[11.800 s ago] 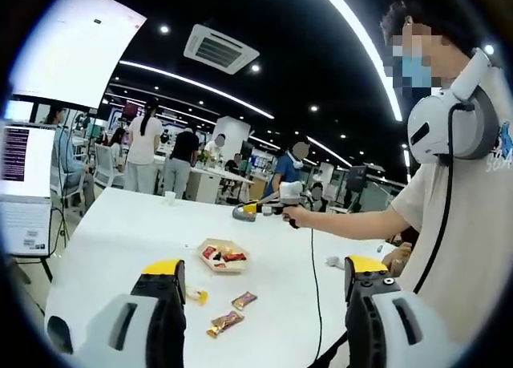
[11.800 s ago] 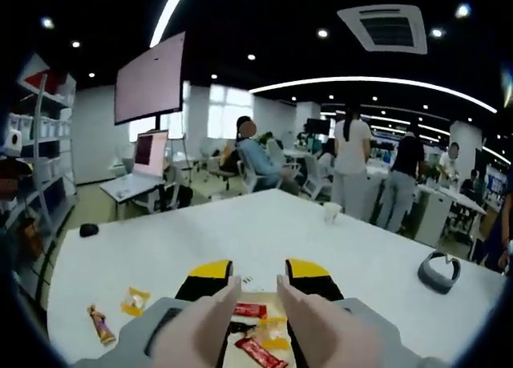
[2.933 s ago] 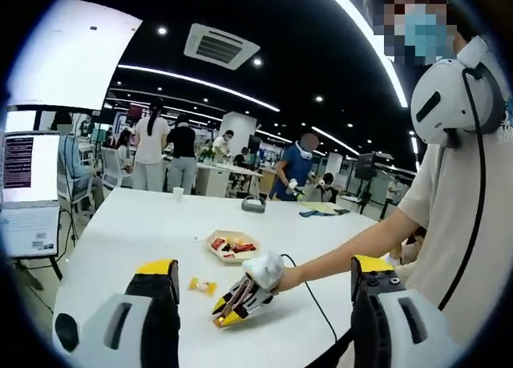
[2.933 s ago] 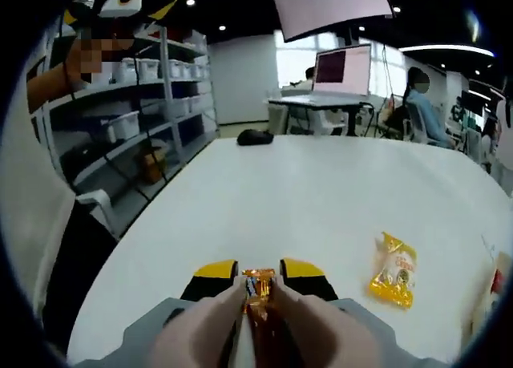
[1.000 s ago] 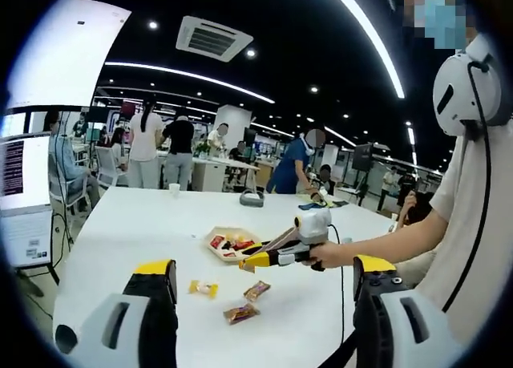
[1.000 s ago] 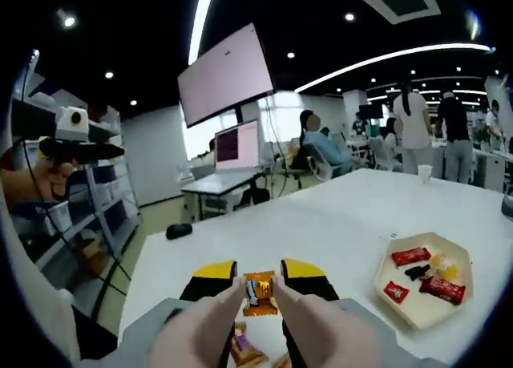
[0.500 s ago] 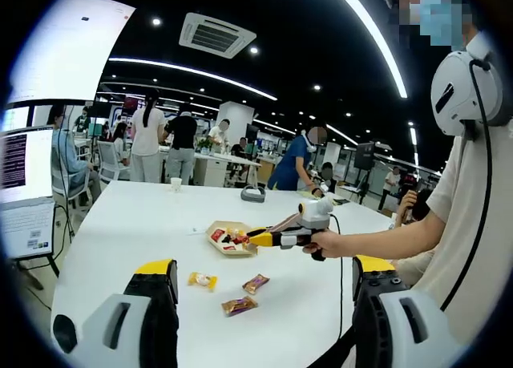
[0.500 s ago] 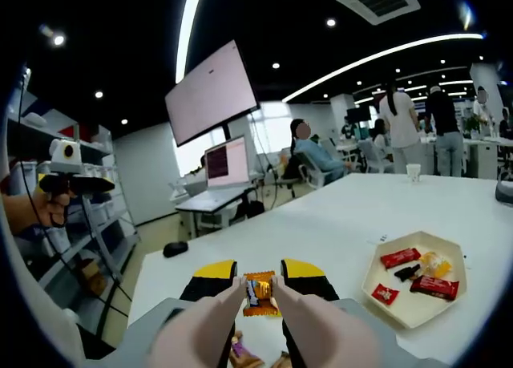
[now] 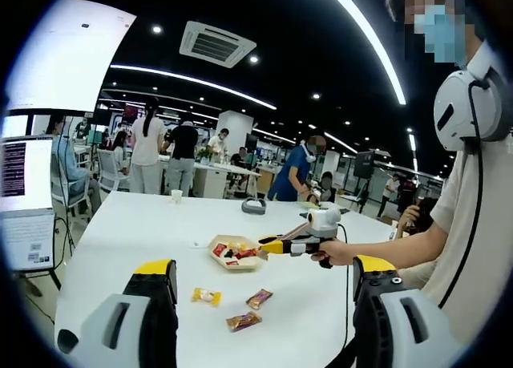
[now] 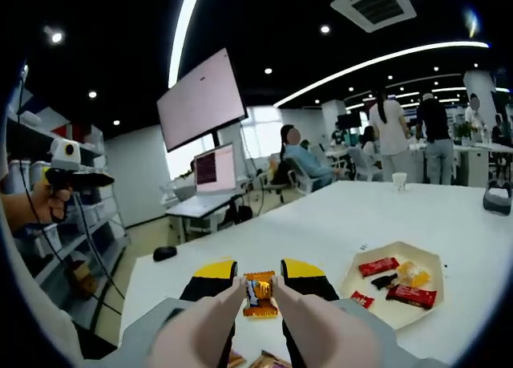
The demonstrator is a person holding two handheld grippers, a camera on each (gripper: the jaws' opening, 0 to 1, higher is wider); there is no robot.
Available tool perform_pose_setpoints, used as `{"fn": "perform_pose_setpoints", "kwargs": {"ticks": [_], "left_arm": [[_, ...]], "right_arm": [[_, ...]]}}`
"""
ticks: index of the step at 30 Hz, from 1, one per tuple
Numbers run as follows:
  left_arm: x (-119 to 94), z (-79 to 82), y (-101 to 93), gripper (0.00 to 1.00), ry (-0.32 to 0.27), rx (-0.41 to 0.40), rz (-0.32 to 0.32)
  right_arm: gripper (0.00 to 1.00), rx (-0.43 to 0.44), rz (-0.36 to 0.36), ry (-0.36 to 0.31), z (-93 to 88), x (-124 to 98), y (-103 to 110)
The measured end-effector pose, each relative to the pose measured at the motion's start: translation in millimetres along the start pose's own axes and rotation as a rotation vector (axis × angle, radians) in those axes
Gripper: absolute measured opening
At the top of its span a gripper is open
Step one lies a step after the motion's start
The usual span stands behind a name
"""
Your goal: Place the target food into the container with the food tongs after gripping and lifting it, then release it inside without dropping or visibly crushing the food.
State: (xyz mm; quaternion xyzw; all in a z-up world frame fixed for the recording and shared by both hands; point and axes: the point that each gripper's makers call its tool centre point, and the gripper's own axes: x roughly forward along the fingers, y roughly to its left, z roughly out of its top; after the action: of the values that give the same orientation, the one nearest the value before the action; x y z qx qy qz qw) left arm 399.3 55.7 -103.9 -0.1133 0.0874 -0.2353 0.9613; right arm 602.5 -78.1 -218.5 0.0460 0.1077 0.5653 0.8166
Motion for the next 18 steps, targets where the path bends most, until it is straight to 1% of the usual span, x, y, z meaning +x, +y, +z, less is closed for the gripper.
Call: {"fn": "perform_pose_setpoints", "kwargs": {"ticks": [2, 6, 9, 10, 12, 15, 18], "left_arm": [[6, 1.2, 5.2, 0.91, -0.002, -0.016, -0.004], [11, 8.3, -1.0, 0.89, 0.007, -0.006, -0.009], [12, 12.0, -5.8, 0.92, -0.002, 0.005, -0.025], [14, 13.7, -17.1, 0.94, -0.001, 0.004, -0.076], [19, 8.7, -19.5, 0.93, 0.023, 0.025, -0.065], [18, 4.4, -21.2, 0.92, 0.030, 0.034, -0.071], [15, 1.4, -20.3, 0.93, 0.026, 0.027, -0.057]], "right_arm": [[0.20, 0.007, -0.011, -0.005, -1.1, -7, -4], [0.20, 0.019, -0.033, 0.009, -8.3, -11, -13], [0.20, 0.028, -0.044, 0.012, -9.5, -12, -15], [0.20, 0.031, -0.057, -0.011, -3.0, -18, -17], [0.20, 0.031, -0.063, -0.011, -2.5, -19, -19], [0.20, 0.024, -0.069, -0.009, -1.7, -21, -22], [0.20, 0.026, -0.083, -0.013, -0.4, -23, -28]]}}
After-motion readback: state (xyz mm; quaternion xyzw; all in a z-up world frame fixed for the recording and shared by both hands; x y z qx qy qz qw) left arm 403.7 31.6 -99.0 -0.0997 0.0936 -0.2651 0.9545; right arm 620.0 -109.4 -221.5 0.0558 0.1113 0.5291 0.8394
